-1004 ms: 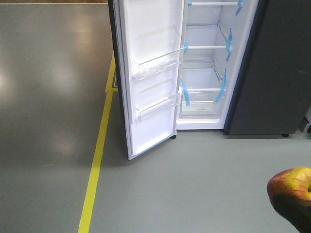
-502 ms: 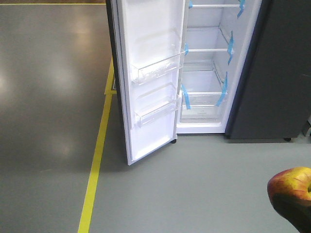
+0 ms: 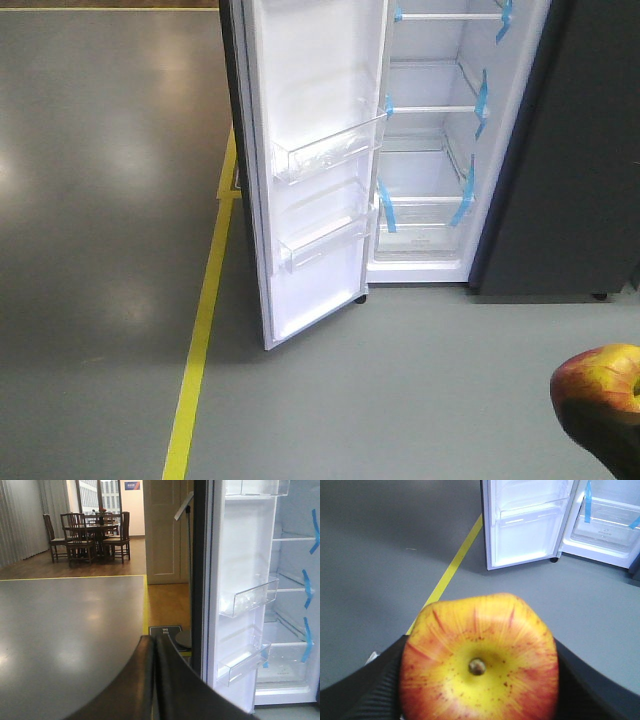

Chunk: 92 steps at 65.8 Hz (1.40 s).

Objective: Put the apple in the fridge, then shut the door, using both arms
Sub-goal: 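Approach the refrigerator opening, keeping the apple in the right gripper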

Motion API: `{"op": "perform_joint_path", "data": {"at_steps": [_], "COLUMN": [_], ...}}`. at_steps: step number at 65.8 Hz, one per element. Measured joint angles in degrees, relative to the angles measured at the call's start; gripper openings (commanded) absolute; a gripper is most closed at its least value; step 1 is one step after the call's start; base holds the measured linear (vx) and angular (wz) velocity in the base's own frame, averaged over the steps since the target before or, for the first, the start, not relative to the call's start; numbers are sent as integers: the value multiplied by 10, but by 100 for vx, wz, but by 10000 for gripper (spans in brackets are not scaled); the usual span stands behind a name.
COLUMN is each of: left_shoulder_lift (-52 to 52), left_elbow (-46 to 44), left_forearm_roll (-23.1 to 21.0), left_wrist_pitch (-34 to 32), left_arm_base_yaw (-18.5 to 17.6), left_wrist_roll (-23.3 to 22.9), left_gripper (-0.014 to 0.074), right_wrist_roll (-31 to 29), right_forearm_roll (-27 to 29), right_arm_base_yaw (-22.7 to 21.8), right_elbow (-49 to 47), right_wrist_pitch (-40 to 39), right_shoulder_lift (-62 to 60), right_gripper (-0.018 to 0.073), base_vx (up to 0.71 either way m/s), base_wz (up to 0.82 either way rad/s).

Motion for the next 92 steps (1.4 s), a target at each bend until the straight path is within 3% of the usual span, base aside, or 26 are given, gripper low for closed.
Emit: {"op": "perform_joint_path", "data": {"at_steps": [92], "left_shoulder_lift": [0], "left_elbow": [0], "left_forearm_roll": [0], "left_wrist_pitch": [0], "left_arm_base_yaw": [0], "left_wrist_roll": [0], "left_gripper": [-6], "right_wrist_roll": [0], "right_forearm_roll": [0], "right_arm_base_yaw": [0], "right_elbow": [0], "right_wrist_pitch": [0], "right_shoulder_lift": [0], "right_gripper": [344], "base_vx": [8], "base_wz": [1]}}
